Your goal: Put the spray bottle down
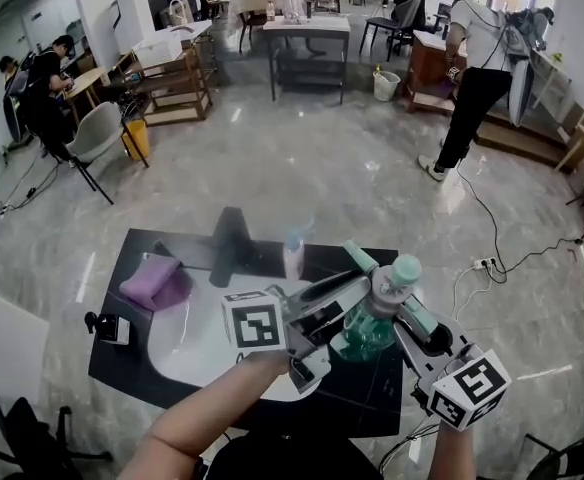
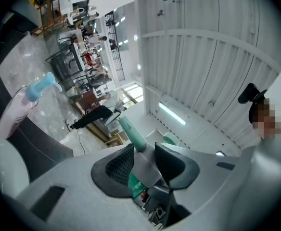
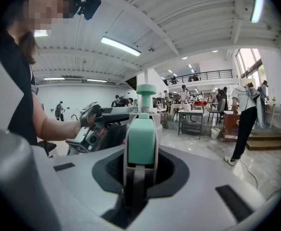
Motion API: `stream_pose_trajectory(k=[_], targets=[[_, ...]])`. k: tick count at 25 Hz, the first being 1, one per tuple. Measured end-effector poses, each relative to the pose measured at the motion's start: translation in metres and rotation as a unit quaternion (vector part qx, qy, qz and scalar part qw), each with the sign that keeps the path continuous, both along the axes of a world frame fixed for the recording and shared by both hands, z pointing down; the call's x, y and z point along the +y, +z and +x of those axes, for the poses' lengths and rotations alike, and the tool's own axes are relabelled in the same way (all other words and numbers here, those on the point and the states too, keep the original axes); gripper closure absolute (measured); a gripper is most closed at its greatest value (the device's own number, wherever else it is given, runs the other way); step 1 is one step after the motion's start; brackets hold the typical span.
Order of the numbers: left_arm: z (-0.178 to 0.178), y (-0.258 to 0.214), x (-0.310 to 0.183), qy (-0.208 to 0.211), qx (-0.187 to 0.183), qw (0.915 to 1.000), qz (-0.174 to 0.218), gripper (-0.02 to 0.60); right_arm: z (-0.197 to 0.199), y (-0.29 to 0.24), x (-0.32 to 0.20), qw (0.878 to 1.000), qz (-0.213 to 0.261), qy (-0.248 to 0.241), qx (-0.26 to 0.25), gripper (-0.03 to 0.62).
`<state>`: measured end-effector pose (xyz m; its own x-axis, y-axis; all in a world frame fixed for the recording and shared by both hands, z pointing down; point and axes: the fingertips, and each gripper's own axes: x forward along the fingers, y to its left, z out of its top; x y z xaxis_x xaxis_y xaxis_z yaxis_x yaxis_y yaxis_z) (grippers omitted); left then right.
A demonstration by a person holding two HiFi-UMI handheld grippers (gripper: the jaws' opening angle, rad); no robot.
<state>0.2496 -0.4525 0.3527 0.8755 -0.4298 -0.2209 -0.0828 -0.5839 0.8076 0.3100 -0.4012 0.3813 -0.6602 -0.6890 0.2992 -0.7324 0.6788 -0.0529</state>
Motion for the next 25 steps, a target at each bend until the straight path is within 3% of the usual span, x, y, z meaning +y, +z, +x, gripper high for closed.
stream_pose_trajectory(k=[25], targets=[[0.016,0.008,-0.082,-0.053,-0.009,0.9984,0.018,0.463,0.02,0.011,-0.09,0.998,0.038,-0.04,0.003,0.534]])
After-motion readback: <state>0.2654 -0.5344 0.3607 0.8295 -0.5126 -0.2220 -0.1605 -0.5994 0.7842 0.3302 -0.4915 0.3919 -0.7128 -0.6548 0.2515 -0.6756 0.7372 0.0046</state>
